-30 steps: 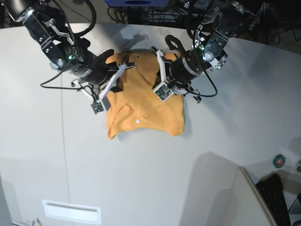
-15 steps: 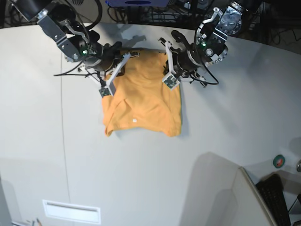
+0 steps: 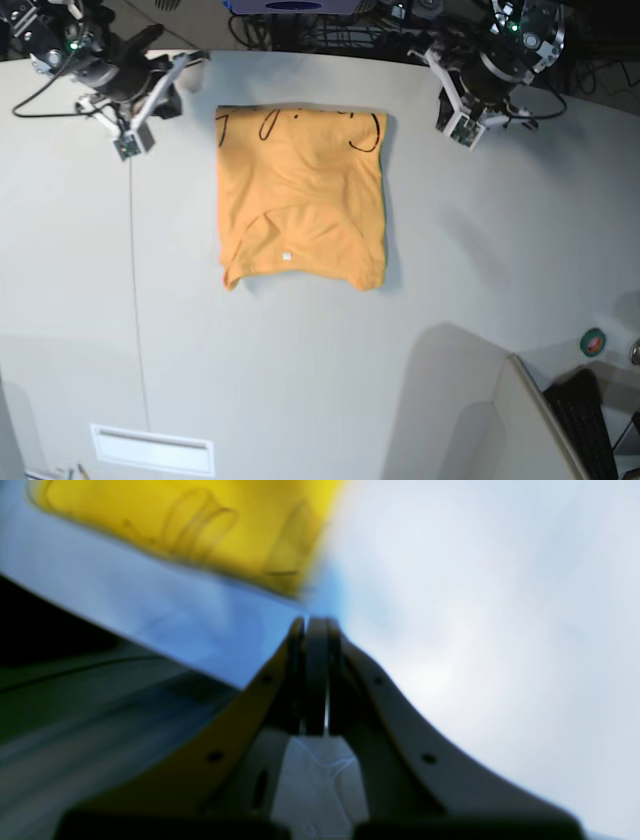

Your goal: Layout the t-shirt on the table in an organized manner, then fold the t-shirt properly

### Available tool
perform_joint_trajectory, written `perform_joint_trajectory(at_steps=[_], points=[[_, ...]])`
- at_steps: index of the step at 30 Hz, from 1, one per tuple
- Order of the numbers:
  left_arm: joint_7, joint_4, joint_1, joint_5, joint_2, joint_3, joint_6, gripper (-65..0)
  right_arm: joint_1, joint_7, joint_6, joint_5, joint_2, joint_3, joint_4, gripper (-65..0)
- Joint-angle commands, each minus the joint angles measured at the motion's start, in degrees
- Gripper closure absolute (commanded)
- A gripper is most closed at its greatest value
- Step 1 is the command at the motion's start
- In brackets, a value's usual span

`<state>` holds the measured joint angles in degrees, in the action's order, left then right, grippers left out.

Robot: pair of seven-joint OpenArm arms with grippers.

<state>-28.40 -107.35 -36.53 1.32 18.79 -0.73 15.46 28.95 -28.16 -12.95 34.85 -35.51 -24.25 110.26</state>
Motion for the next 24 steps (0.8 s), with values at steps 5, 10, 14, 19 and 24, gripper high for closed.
perform_joint_trajectory(at_steps=[5, 10, 14, 19, 24], points=[[0.49, -0.56, -9.75, -0.4, 0.33, -1.86, 0.32, 0.0, 15.75, 0.69, 0.86, 0.27, -2.25, 6.18, 2.75, 0.0], [0.49, 4.89, -13.8, -0.4, 0.33, -1.42, 0.32, 0.0, 24.54, -0.89, 2.62, 0.27, -2.69, 4.69, 2.4, 0.0], [1.72, 18.52, -10.63, -0.4, 0.07, -1.33, 0.32, 0.0, 21.82, -4.41, 10.18, 0.27, -1.55, 1.52, -4.98, 0.0], [17.72, 42.78, -4.48, -0.4, 0.16, 2.27, 0.32, 0.0, 9.69, -4.06, 12.99, 0.45, 1.53, -8.06, -26.08, 0.0], [35.92, 74.08, 7.57, -0.31, -0.19, 7.46, 0.32, 0.0, -0.69, 5.96, 12.99, 0.18, 8.03, -19.57, -49.11, 0.0]])
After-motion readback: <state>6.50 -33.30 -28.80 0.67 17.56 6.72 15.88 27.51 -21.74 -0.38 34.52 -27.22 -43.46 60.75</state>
